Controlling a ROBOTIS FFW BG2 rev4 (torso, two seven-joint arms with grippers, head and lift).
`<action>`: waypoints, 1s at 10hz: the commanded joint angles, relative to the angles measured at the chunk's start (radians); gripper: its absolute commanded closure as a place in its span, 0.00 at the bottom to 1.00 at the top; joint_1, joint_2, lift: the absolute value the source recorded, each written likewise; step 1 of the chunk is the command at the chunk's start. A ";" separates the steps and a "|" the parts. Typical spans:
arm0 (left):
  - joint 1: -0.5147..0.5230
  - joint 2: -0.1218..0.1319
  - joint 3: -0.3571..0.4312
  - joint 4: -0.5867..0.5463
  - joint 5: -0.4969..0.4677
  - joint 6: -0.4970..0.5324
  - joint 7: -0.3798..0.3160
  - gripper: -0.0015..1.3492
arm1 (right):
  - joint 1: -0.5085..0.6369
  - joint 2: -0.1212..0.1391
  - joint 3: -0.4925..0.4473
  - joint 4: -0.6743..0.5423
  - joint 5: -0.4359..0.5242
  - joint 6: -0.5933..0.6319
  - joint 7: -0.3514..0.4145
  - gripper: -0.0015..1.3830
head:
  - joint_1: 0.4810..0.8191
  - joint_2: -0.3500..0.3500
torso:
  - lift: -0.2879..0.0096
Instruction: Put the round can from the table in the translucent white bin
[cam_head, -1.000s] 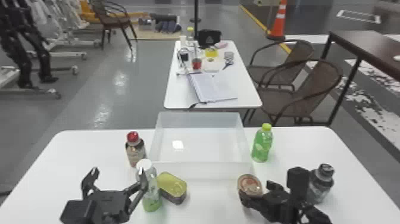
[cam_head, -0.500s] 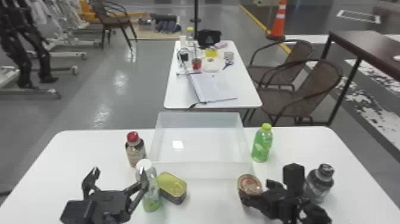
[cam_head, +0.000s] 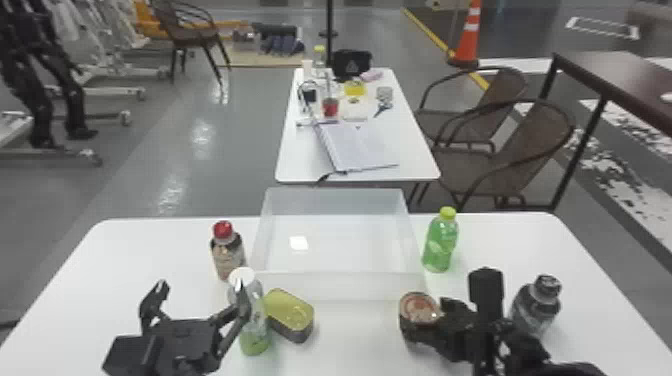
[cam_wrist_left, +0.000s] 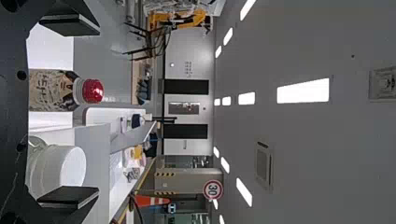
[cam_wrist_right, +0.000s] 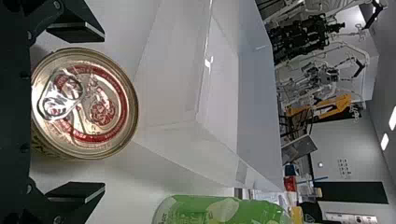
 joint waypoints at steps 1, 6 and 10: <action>-0.002 -0.003 -0.001 0.003 0.001 -0.003 0.000 0.07 | -0.014 -0.003 0.032 0.034 -0.016 -0.009 0.000 0.13 | 0.20 0.50 | 0.63; -0.004 -0.003 -0.003 0.006 0.007 -0.003 0.000 0.07 | 0.006 -0.012 0.078 0.002 -0.074 -0.028 -0.021 0.58 | 0.20 0.50 | 0.63; -0.005 -0.003 -0.003 0.007 0.007 -0.003 0.000 0.07 | 0.106 -0.018 0.073 -0.294 -0.141 0.029 -0.023 0.58 | 0.20 0.50 | 0.63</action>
